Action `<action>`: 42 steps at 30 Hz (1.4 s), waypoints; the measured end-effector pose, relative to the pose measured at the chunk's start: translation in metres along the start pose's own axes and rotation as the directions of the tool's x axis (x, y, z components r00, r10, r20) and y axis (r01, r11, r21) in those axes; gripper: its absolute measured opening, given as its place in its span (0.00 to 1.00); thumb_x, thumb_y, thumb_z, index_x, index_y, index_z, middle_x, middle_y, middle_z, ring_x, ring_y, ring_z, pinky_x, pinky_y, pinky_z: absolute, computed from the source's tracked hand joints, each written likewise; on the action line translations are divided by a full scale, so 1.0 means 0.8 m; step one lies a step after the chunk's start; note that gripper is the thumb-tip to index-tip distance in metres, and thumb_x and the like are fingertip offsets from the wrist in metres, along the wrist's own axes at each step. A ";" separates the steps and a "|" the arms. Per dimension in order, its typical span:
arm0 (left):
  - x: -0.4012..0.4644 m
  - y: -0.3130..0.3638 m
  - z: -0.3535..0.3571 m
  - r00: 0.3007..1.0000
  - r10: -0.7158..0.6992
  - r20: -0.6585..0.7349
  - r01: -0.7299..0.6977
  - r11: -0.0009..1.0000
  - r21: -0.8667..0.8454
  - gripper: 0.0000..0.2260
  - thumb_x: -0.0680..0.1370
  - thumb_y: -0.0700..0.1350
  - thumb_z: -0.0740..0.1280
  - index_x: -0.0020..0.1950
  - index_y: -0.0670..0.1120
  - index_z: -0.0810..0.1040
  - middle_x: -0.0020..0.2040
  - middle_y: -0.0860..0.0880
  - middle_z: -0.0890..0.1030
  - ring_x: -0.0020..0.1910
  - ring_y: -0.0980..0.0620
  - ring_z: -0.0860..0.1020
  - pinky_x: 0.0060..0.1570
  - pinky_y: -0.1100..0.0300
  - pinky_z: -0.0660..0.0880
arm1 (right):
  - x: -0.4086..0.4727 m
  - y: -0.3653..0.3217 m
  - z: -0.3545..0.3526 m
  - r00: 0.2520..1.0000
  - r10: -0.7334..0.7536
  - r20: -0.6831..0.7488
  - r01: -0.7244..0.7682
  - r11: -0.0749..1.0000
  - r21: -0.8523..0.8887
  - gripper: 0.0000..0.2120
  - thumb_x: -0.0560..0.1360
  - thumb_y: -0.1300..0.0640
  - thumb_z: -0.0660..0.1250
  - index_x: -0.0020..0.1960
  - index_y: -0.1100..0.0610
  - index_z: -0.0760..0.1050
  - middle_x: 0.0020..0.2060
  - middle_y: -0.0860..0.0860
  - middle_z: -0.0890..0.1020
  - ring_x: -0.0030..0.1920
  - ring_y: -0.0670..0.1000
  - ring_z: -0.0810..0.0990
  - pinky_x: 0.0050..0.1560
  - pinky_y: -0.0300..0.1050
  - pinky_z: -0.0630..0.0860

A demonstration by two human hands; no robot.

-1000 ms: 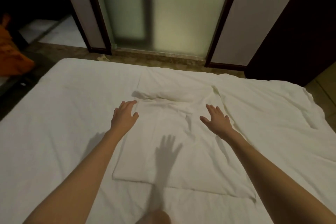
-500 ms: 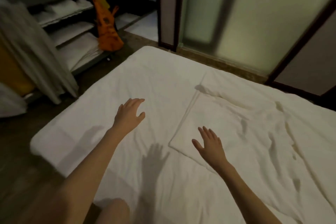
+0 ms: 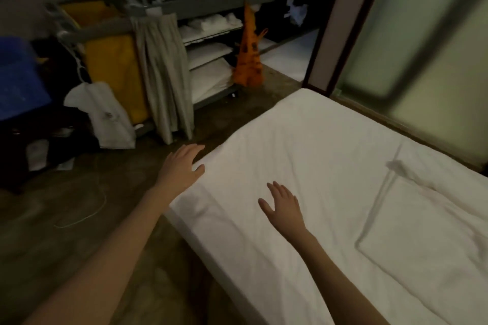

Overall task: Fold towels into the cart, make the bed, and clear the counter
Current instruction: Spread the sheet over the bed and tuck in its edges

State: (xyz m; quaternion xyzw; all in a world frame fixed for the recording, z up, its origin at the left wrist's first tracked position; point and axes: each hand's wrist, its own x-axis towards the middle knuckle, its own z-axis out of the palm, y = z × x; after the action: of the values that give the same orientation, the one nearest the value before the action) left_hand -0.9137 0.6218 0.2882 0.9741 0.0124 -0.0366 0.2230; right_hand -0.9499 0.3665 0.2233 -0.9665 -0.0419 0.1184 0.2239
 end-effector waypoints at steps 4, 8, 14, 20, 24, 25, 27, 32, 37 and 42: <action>-0.001 -0.116 -0.065 0.998 -0.068 -0.008 0.068 0.998 -0.013 0.24 0.80 0.50 0.61 0.75 0.52 0.59 0.76 0.51 0.59 0.75 0.50 0.56 0.74 0.49 0.55 | 0.070 -0.143 0.026 0.998 -0.063 -0.003 0.063 0.998 -0.014 0.28 0.80 0.42 0.53 0.76 0.53 0.56 0.76 0.51 0.57 0.76 0.54 0.54 0.74 0.57 0.52; -0.001 -0.209 -0.096 0.991 -0.129 -0.022 0.129 0.992 -0.011 0.24 0.80 0.51 0.62 0.75 0.53 0.59 0.76 0.52 0.60 0.75 0.50 0.56 0.73 0.50 0.56 | 0.163 -0.259 0.008 0.984 -0.155 -0.086 0.156 0.988 0.000 0.27 0.80 0.43 0.55 0.76 0.53 0.57 0.76 0.52 0.58 0.76 0.54 0.55 0.74 0.58 0.54; 0.065 -0.311 -0.134 0.986 -0.144 -0.083 0.141 0.989 -0.041 0.23 0.80 0.52 0.61 0.74 0.52 0.62 0.74 0.52 0.63 0.75 0.51 0.58 0.73 0.50 0.52 | 0.279 -0.359 0.018 0.971 -0.197 -0.138 0.195 0.980 -0.030 0.27 0.80 0.44 0.55 0.76 0.53 0.57 0.76 0.50 0.58 0.77 0.53 0.51 0.75 0.59 0.49; 0.231 -0.352 -0.170 0.997 -0.048 -0.059 0.047 0.999 -0.017 0.23 0.80 0.53 0.60 0.74 0.52 0.62 0.74 0.51 0.63 0.73 0.49 0.60 0.71 0.46 0.60 | 0.374 -0.377 0.065 0.985 -0.138 -0.106 0.132 0.989 -0.062 0.27 0.81 0.42 0.52 0.76 0.52 0.56 0.77 0.49 0.56 0.77 0.51 0.49 0.75 0.58 0.45; 0.356 -0.320 -0.201 0.995 0.075 -0.069 -0.078 0.996 -0.033 0.23 0.81 0.51 0.60 0.75 0.49 0.62 0.74 0.50 0.64 0.73 0.48 0.61 0.72 0.48 0.59 | 0.402 -0.366 0.081 0.998 -0.013 -0.053 0.009 0.998 -0.065 0.28 0.81 0.41 0.51 0.77 0.51 0.54 0.77 0.48 0.54 0.77 0.50 0.49 0.76 0.56 0.45; 0.383 -0.307 -0.207 0.993 0.102 -0.065 -0.105 0.994 -0.039 0.23 0.81 0.50 0.60 0.75 0.49 0.62 0.73 0.49 0.65 0.73 0.48 0.61 0.72 0.49 0.59 | 0.404 -0.362 0.081 0.998 0.028 -0.051 -0.030 0.998 -0.055 0.28 0.80 0.40 0.49 0.77 0.51 0.54 0.77 0.48 0.54 0.77 0.50 0.49 0.75 0.55 0.45; 0.433 -0.283 -0.212 0.988 0.150 -0.028 -0.152 0.987 -0.048 0.23 0.81 0.50 0.60 0.75 0.49 0.61 0.74 0.49 0.64 0.73 0.49 0.61 0.72 0.49 0.57 | 0.407 -0.353 0.080 0.991 0.097 -0.096 -0.099 0.995 -0.015 0.37 0.75 0.30 0.39 0.76 0.50 0.55 0.77 0.48 0.56 0.77 0.50 0.51 0.75 0.56 0.47; 0.546 -0.256 -0.192 0.970 0.240 0.026 -0.237 0.967 -0.088 0.23 0.80 0.51 0.60 0.74 0.51 0.61 0.74 0.50 0.64 0.73 0.49 0.60 0.73 0.47 0.56 | 0.450 -0.348 0.062 0.940 0.296 -0.166 -0.293 0.955 0.044 0.46 0.68 0.25 0.29 0.77 0.49 0.54 0.77 0.47 0.55 0.77 0.50 0.50 0.75 0.54 0.44; 0.633 -0.280 -0.158 0.949 0.292 0.118 -0.280 0.954 -0.107 0.23 0.80 0.52 0.60 0.75 0.52 0.60 0.75 0.51 0.62 0.75 0.50 0.56 0.73 0.45 0.55 | 0.572 -0.362 0.036 0.901 0.365 -0.235 -0.355 0.931 0.086 0.28 0.80 0.42 0.52 0.76 0.51 0.54 0.77 0.49 0.55 0.77 0.51 0.50 0.75 0.55 0.45; 0.781 -0.332 -0.193 0.974 0.188 0.124 -0.161 0.967 -0.196 0.23 0.80 0.49 0.62 0.74 0.52 0.62 0.73 0.52 0.63 0.71 0.50 0.61 0.69 0.48 0.65 | 0.777 -0.358 -0.013 0.898 0.345 -0.274 -0.340 0.938 0.066 0.28 0.80 0.42 0.53 0.76 0.52 0.55 0.76 0.49 0.57 0.77 0.51 0.51 0.75 0.56 0.46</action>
State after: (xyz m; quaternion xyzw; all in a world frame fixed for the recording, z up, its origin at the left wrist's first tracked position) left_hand -0.2911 0.9331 0.2634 0.9414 -0.0860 -0.0845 0.3150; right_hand -0.3535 0.7018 0.2286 -0.9637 0.1619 0.0178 0.2114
